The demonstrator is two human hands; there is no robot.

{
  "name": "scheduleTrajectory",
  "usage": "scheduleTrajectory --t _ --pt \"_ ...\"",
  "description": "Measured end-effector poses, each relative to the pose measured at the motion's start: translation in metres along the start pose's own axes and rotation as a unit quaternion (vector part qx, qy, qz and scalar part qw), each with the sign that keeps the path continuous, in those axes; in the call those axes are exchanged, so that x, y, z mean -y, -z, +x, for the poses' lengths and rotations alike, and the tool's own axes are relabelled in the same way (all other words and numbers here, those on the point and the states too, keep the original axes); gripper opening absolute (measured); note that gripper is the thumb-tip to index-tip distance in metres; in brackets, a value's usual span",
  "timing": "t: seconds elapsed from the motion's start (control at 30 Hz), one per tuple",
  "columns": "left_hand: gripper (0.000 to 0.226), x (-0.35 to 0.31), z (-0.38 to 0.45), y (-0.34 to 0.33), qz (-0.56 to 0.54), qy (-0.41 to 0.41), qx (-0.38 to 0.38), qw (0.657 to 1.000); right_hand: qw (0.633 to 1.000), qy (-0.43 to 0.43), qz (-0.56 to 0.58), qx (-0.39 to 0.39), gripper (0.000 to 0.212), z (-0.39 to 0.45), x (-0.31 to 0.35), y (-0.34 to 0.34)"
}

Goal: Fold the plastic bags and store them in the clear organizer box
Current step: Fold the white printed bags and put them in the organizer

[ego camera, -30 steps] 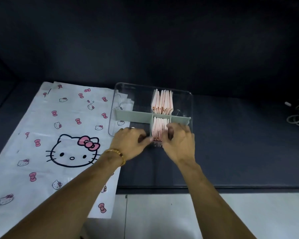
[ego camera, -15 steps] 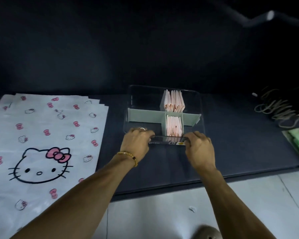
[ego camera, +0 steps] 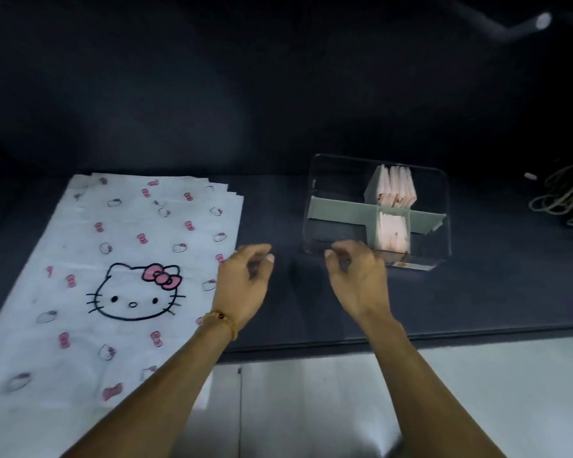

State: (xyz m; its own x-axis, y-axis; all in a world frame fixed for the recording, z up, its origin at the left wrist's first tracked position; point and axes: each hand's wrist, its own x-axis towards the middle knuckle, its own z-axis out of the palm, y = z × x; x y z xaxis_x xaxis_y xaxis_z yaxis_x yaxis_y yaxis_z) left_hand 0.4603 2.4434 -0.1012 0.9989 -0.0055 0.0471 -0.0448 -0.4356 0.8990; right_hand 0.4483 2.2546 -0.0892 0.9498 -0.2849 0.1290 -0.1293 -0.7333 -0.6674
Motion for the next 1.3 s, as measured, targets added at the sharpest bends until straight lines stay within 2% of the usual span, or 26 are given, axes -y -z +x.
scheduleTrajectory --t 0.07,0.13,0.23,0.3,0.47,0.57,0.67,0.77,0.83,0.87,0.97,1.0,1.1,1.2,1.3 --pt "0.019 0.024 -0.021 0.042 -0.01 0.055 -0.028 0.998 0.999 0.03 0.011 0.032 0.019 -0.017 0.029 -0.03" --pt "0.022 0.048 -0.039 0.084 0.046 0.087 -0.046 0.994 0.991 0.081 0.003 0.106 0.034 -0.039 0.059 -0.065" --pt "0.033 0.079 -0.061 0.139 0.195 0.087 -0.014 0.977 0.938 0.131 -0.107 0.301 0.083 -0.074 0.093 -0.123" --pt "0.044 0.097 -0.072 0.171 0.277 0.071 0.013 0.958 0.904 0.152 -0.185 0.355 0.096 -0.09 0.102 -0.157" --pt "0.081 0.137 -0.086 0.235 0.365 0.109 0.054 0.923 0.884 0.223 -0.229 0.342 0.087 -0.093 0.137 -0.215" --pt "0.088 0.159 -0.083 0.266 0.395 0.125 0.059 0.908 0.872 0.246 -0.233 0.352 0.078 -0.085 0.171 -0.247" --pt "0.078 0.174 -0.075 0.289 0.4 0.13 0.056 0.905 0.867 0.259 -0.242 0.35 0.059 -0.082 0.193 -0.266" --pt "0.046 0.178 -0.068 0.294 0.379 0.105 0.016 0.919 0.877 0.267 -0.223 0.331 0.038 -0.075 0.201 -0.264" --pt "0.037 0.177 -0.065 0.289 0.371 0.073 -0.007 0.926 0.877 0.294 -0.201 0.322 0.033 -0.066 0.199 -0.255" --pt "0.044 0.175 -0.064 0.285 0.362 0.069 0.003 0.93 0.875 0.303 -0.177 0.334 0.033 -0.062 0.195 -0.248" --pt "0.077 0.168 -0.062 0.271 0.349 0.082 0.093 0.929 0.848 0.306 -0.128 0.413 0.062 -0.063 0.175 -0.223" --pt "0.08 0.166 -0.062 0.266 0.357 0.076 0.107 0.925 0.85 0.305 -0.121 0.413 0.058 -0.07 0.168 -0.217" --pt "0.077 0.158 -0.062 0.253 0.375 0.049 0.116 0.919 0.887 0.298 -0.101 0.339 0.029 -0.081 0.158 -0.211" --pt "0.087 0.151 -0.066 0.248 0.362 0.037 0.119 0.924 0.891 0.291 -0.093 0.336 0.026 -0.074 0.156 -0.197" --pt "0.107 0.144 -0.072 0.243 0.366 0.032 0.163 0.916 0.906 0.251 -0.064 0.335 0.025 -0.058 0.144 -0.163"
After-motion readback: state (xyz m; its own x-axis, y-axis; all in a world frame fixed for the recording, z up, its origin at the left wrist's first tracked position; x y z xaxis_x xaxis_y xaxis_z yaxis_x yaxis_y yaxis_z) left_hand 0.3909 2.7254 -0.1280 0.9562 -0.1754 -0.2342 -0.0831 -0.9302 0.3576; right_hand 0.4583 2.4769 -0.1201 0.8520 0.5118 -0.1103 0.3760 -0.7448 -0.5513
